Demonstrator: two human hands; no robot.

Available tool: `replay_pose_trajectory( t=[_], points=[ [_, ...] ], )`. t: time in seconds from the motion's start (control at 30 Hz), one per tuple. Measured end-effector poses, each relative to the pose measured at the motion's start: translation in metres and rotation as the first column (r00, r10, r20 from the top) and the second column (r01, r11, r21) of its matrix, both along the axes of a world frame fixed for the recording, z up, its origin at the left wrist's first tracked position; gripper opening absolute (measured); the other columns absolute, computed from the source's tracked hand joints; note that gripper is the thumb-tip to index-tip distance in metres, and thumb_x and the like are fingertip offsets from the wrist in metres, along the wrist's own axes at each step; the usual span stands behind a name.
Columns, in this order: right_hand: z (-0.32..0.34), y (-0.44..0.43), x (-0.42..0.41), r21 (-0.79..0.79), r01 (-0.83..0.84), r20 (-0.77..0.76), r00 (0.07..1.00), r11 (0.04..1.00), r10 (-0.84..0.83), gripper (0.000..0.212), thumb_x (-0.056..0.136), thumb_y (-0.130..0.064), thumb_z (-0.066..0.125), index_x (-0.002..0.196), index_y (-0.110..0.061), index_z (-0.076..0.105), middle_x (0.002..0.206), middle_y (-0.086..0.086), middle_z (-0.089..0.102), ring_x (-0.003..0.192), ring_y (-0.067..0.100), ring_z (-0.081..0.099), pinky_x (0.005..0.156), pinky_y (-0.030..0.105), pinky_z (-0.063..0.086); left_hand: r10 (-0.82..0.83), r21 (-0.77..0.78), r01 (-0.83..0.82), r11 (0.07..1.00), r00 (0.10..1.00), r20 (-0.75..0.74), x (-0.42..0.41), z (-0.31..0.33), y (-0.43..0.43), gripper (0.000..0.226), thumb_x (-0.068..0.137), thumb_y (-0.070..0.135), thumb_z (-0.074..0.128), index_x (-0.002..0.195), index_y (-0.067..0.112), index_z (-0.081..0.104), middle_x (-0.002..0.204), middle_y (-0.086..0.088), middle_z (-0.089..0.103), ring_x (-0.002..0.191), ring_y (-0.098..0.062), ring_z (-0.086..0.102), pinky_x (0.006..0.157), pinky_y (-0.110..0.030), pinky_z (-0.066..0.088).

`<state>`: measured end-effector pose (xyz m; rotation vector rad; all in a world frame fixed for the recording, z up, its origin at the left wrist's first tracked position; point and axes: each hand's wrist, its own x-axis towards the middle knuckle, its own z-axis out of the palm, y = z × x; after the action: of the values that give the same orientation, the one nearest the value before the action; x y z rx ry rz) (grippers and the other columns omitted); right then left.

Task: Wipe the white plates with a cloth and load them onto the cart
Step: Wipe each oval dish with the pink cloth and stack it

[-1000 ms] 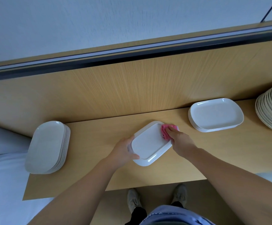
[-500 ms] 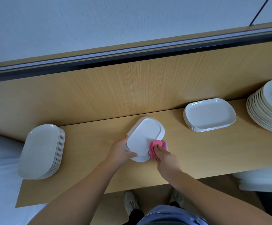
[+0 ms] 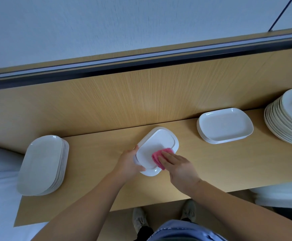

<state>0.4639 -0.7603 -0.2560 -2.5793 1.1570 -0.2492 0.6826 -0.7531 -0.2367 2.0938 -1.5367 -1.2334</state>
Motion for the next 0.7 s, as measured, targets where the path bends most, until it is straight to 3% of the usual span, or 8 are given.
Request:
replay_pose_trajectory(
  t=[0.13,0.2,0.33,0.5,0.63,0.7],
  points=[
    [-0.012,-0.005,0.010,0.021,-0.144,-0.315,0.938,0.989,0.143,0.074,0.050,-0.014,0.089,0.120,-0.023,0.067,0.126,0.005,0.065,0.115,0.034,0.061,0.088,0.048,0.054,-0.005,0.013,0.005,1.000,1.000,0.015,-0.004,0.000,-0.004,0.093,0.068,0.016,0.084,0.147,0.016,0.037,0.125,-0.007,0.054,0.117,-0.023,0.052,0.097,-0.035,0.046],
    [-0.020,-0.007,0.010,0.045,-0.205,-0.376,0.903,0.978,0.207,0.080,0.052,-0.017,0.091,0.126,-0.024,0.063,0.132,0.006,0.061,0.121,0.037,0.057,0.092,0.050,0.052,-0.001,0.040,0.000,0.999,1.000,0.028,-0.004,-0.001,-0.005,0.101,0.068,0.018,0.085,0.151,0.020,0.028,0.128,-0.009,0.049,0.122,-0.025,0.048,0.101,-0.037,0.044],
    [-0.021,-0.018,0.001,0.017,-0.266,-0.327,0.909,0.964,0.257,0.079,0.062,-0.012,0.087,0.134,-0.024,0.056,0.140,0.003,0.054,0.129,0.034,0.050,0.099,0.048,0.046,-0.004,0.031,0.003,1.000,1.000,0.023,-0.003,-0.005,-0.004,0.099,0.069,0.018,0.083,0.151,0.020,0.028,0.127,-0.008,0.050,0.120,-0.022,0.048,0.098,-0.030,0.044],
    [-0.023,-0.038,-0.009,0.007,-0.261,-0.299,0.921,0.965,0.251,0.078,0.063,-0.003,0.084,0.134,-0.022,0.057,0.140,0.004,0.054,0.129,0.033,0.050,0.101,0.044,0.045,0.010,-0.028,-0.010,1.000,1.000,-0.028,-0.007,-0.005,-0.002,0.082,0.071,0.008,0.079,0.144,0.014,0.042,0.106,0.005,0.052,0.101,-0.013,0.050,0.079,-0.017,0.039],
    [-0.026,-0.055,-0.016,0.031,-0.138,-0.261,0.955,0.990,0.141,0.074,0.057,0.007,0.079,0.125,-0.019,0.065,0.132,0.006,0.061,0.120,0.037,0.058,0.086,0.045,0.056,0.044,0.010,-0.043,0.999,0.999,-0.030,-0.007,-0.008,0.001,0.094,0.070,0.015,0.081,0.150,0.016,0.032,0.117,-0.001,0.053,0.109,-0.015,0.051,0.088,-0.021,0.043],
    [-0.021,-0.066,-0.018,0.065,-0.024,-0.181,0.983,0.998,0.036,0.068,0.070,0.012,0.065,0.131,-0.017,0.060,0.139,0.007,0.054,0.128,0.039,0.050,0.089,0.045,0.054,0.056,0.026,-0.055,0.998,0.997,-0.049,-0.008,-0.009,0.003,0.097,0.069,0.016,0.082,0.151,0.017,0.031,0.121,0.000,0.053,0.113,-0.014,0.051,0.091,-0.020,0.043]
  ],
)
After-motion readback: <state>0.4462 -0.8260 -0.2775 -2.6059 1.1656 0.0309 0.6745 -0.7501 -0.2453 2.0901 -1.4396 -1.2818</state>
